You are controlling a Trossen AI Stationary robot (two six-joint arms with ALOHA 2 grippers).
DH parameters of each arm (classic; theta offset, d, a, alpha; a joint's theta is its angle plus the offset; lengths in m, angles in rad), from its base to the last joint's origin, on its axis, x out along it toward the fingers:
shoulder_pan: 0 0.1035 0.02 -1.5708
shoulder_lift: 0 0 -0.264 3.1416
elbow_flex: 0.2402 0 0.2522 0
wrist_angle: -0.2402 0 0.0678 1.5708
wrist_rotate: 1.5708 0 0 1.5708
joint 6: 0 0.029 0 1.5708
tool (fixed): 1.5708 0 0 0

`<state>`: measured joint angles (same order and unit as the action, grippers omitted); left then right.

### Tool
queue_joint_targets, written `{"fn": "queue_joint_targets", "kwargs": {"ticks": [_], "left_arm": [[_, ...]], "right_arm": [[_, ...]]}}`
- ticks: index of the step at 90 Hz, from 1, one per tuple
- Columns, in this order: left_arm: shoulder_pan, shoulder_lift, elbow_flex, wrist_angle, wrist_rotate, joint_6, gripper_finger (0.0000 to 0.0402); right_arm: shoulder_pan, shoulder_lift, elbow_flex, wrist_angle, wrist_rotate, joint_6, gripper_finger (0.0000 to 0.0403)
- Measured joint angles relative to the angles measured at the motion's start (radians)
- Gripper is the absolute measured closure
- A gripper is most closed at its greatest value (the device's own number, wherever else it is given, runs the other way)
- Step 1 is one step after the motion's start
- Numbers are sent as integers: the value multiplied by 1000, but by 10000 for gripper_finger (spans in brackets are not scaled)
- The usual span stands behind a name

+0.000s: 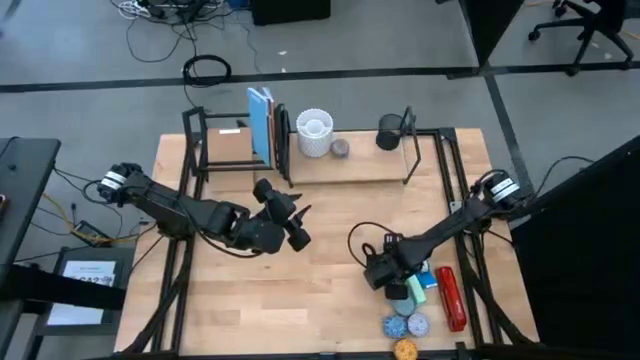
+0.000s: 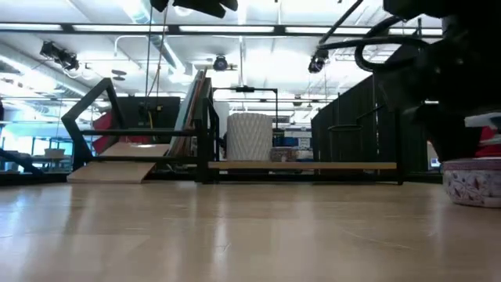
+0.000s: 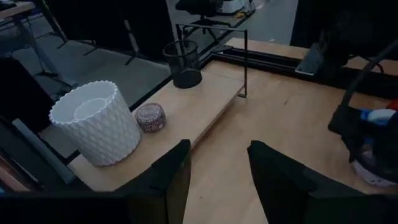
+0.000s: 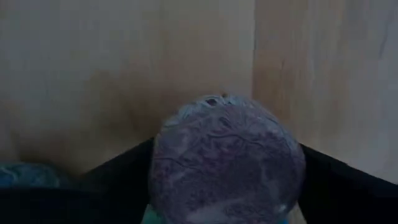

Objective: Stock shelves
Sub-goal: Put the pink scented candle on the shelf

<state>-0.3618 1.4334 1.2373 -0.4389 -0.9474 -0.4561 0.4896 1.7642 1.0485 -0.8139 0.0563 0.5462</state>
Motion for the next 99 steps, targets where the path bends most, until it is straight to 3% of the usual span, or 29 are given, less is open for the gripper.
{"fn": "queue_joint_targets", "kwargs": {"ticks": [20,44,73,99], "left_arm": [[-1,0,0,0,1,3,259],[-1,0,0,3,1,4,259],[-1,-1,0,7,18,1,259],[0,-1,0,45,16,0,259]], "right_arm": [[-123,-61,47,-3,-6,-96,142],[-475,-127,250,-58,-8,-400,142],[-897,-33,295,11,-3,-661,142],[-1052,74,295,86,10,-742,142]]}}
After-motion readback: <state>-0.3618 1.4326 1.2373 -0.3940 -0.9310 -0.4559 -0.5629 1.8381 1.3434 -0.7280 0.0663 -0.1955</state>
